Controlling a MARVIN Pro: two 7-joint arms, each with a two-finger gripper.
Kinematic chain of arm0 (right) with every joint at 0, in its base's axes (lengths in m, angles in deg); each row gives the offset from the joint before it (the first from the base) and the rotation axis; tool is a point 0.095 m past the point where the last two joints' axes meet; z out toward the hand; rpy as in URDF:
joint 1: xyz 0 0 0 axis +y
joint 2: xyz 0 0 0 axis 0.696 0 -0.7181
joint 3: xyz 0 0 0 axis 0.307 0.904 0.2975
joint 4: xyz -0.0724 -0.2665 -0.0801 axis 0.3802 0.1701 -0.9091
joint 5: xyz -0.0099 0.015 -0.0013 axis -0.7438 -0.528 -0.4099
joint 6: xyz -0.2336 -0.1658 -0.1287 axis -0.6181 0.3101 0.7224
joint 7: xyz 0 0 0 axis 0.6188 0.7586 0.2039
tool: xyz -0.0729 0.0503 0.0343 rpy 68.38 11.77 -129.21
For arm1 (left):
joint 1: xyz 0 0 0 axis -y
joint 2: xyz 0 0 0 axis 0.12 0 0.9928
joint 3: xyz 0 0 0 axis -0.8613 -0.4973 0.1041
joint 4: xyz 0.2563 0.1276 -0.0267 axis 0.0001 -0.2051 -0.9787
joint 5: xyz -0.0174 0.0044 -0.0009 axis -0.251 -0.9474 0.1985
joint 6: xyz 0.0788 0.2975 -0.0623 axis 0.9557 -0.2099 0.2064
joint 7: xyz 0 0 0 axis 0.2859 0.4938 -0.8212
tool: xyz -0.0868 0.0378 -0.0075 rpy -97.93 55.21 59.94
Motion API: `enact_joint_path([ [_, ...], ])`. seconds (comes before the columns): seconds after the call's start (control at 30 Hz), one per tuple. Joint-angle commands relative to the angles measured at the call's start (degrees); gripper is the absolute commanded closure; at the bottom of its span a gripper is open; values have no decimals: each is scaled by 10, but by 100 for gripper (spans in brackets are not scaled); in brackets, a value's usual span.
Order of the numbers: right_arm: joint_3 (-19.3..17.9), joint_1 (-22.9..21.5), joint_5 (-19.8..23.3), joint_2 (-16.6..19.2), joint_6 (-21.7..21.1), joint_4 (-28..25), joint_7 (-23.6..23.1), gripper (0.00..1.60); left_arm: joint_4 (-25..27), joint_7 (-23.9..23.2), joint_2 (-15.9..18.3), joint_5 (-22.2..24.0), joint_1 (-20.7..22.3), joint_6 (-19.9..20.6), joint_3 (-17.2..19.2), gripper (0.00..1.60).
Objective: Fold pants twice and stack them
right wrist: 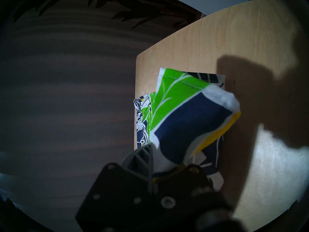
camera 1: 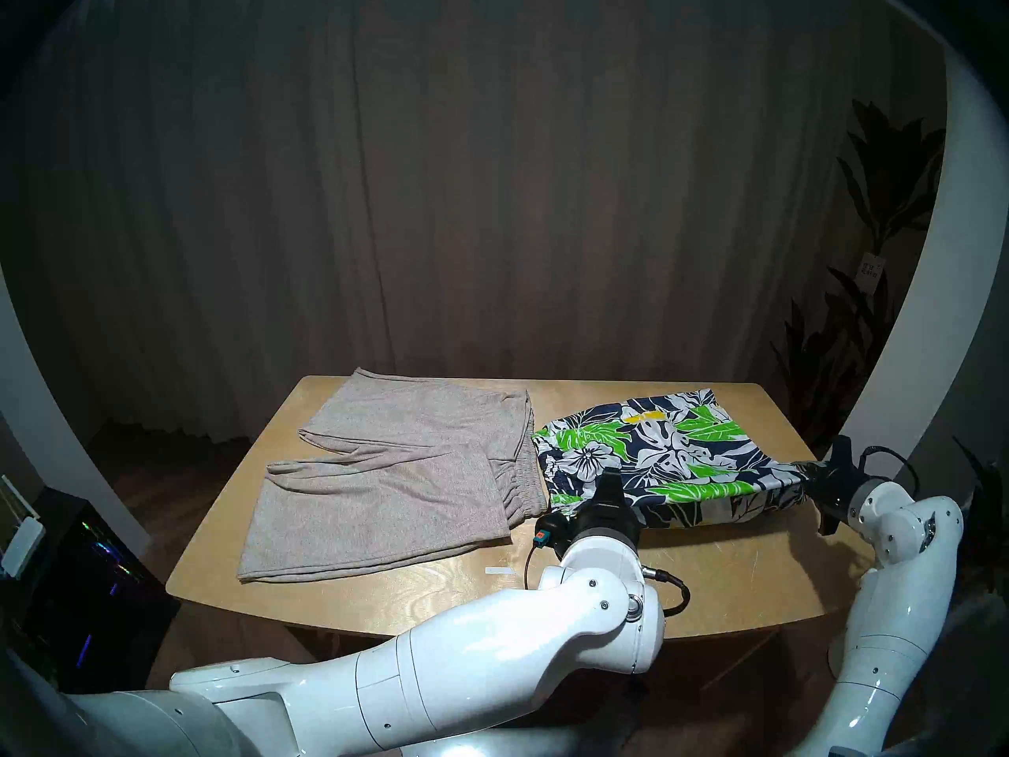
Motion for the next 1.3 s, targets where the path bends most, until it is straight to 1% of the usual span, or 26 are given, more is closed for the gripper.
enact_joint_path([
  [0.0,16,-46,-20,8,34,14,5,160,22,-4,-7,-30,-32,0,52,160],
  [0.2,34,-71,-50,10,65,39,2,160,11,-4,-31,-36,-58,0,101,160],
  [0.23,37,-77,-56,10,72,46,-1,160,13,-1,-29,-31,-53,0,102,160],
  [0.3,42,-84,-63,10,79,55,-6,160,3,0,-31,-35,-46,0,113,160],
  [0.43,51,-102,-72,12,93,69,-12,160,-13,6,-29,-30,-20,0,118,160],
  [0.53,57,-110,-75,13,97,77,-17,160,-31,9,-36,-25,-9,0,125,160],
  [0.6,62,-112,-80,12,100,80,-19,160,-50,8,-46,-27,-2,0,125,160],
  [0.63,64,-111,-82,10,101,80,-20,160,-56,5,-48,-20,1,14,124,160],
  [0.7,66,-110,-84,9,102,80,-22,160,-65,6,-54,-21,4,12,123,160],
  [0.77,69,-108,-88,6,106,78,-25,160,-90,-1,-69,-15,10,20,126,160],
  [0.83,70,-108,-90,4,109,77,-26,160,-100,-5,-76,-14,13,25,127,160],
  [0.93,73,-112,-93,3,114,79,-27,160,-108,-10,-80,-13,20,34,131,160],
  [1.17,86,-130,-104,2,126,92,-32,160,-118,-9,-80,-14,38,49,142,160],
  [1.27,102,-148,-120,6,138,115,-33,160,-123,-8,-77,-8,48,63,157,160],
])
